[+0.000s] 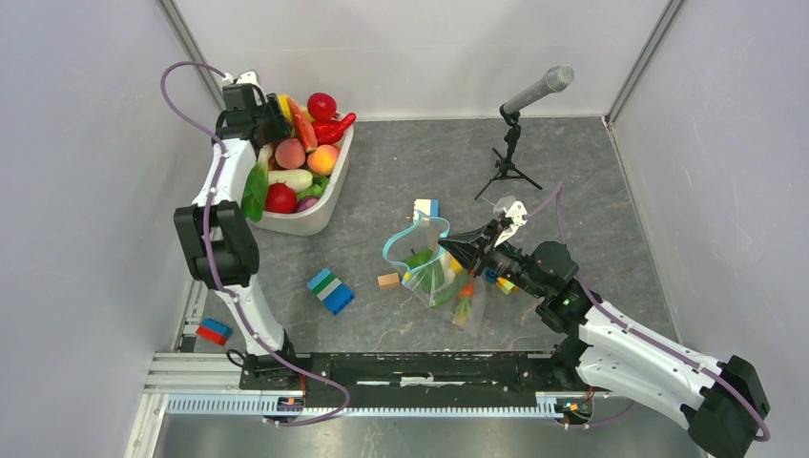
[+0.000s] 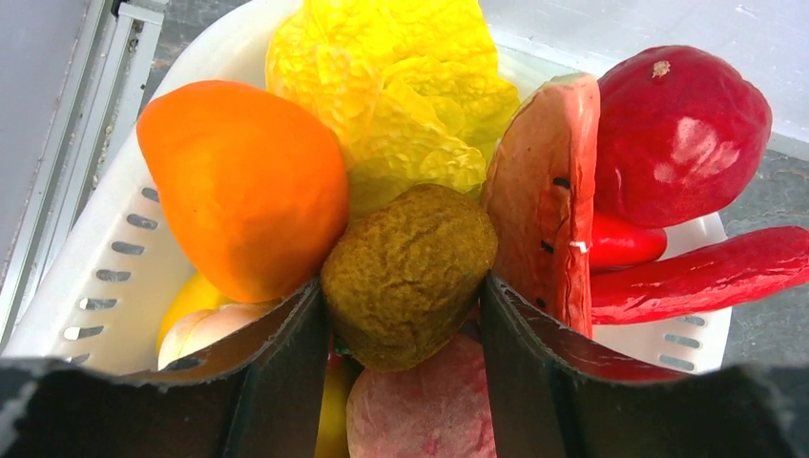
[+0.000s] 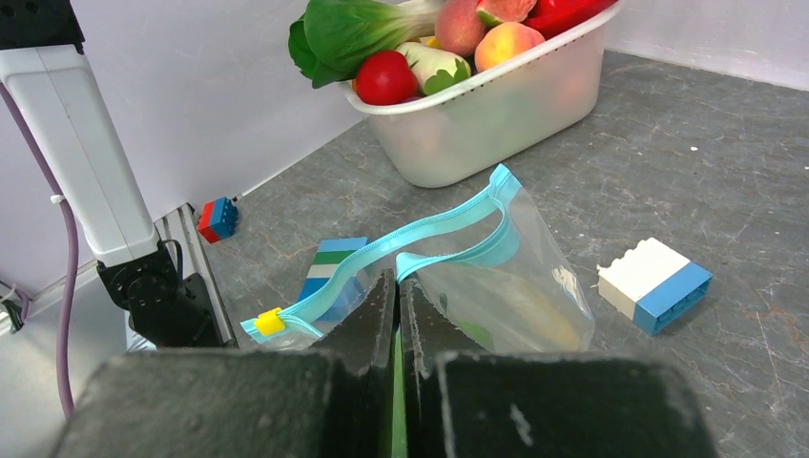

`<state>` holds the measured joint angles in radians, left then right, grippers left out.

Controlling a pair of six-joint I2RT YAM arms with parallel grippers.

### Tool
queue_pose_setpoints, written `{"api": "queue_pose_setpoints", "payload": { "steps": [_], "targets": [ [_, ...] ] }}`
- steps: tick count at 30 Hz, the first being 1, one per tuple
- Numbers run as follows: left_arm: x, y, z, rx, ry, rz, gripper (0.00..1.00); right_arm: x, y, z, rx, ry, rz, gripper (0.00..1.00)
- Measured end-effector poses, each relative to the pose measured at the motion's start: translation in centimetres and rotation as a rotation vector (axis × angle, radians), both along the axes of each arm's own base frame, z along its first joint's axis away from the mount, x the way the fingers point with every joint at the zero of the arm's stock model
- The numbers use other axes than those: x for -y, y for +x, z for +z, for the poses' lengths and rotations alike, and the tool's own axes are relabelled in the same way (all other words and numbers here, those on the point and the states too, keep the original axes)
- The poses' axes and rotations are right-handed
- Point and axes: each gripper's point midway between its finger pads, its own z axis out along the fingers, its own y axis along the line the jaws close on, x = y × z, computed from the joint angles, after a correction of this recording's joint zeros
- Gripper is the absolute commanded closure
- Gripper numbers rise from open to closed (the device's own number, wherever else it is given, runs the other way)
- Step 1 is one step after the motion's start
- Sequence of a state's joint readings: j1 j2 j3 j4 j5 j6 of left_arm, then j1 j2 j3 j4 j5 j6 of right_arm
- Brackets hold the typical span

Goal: Place the food in the zip-top bag and seal the zipper
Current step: Pick up the fake fruit from the bin, then place the fake fruit in the zipper food storage bag.

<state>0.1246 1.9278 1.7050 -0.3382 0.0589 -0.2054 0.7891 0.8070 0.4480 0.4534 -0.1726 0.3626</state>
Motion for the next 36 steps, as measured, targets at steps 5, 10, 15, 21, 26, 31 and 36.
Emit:
{"api": "queue_pose_setpoints", "payload": {
  "steps": [5,10,15,21,26,31,36],
  "targets": [
    [0.2,-1.2,0.5,0.009,0.000,-0.002,0.57,0.0,0.0,0.0,-0.004,0.002,0.000,0.95],
    [0.6,-4.5,3.6,0.071,0.005,-0.003,0.57,0.0,0.0,-0.2,-0.016,0.006,-0.003,0.95],
    [2.2,-8.9,9.8,0.212,-0.007,-0.053,0.57,0.1,0.1,-0.3,-0.040,0.016,-0.015,0.95],
    [6.9,-15.4,15.5,0.403,-0.120,-0.233,0.59,0.1,0.1,-0.3,-0.065,0.033,-0.018,0.95],
    [12.2,-20.1,15.8,0.462,-0.273,-0.449,0.59,0.1,0.0,-0.3,-0.079,0.044,-0.016,0.95],
    [18.6,-24.0,14.4,0.427,-0.362,-0.697,0.59,0.0,-0.1,-0.2,-0.086,0.051,-0.008,0.95],
    [23.7,-27.9,11.7,0.347,-0.422,-0.883,0.60,-0.2,-0.1,-0.3,-0.099,0.058,-0.001,0.95]
  ]
}}
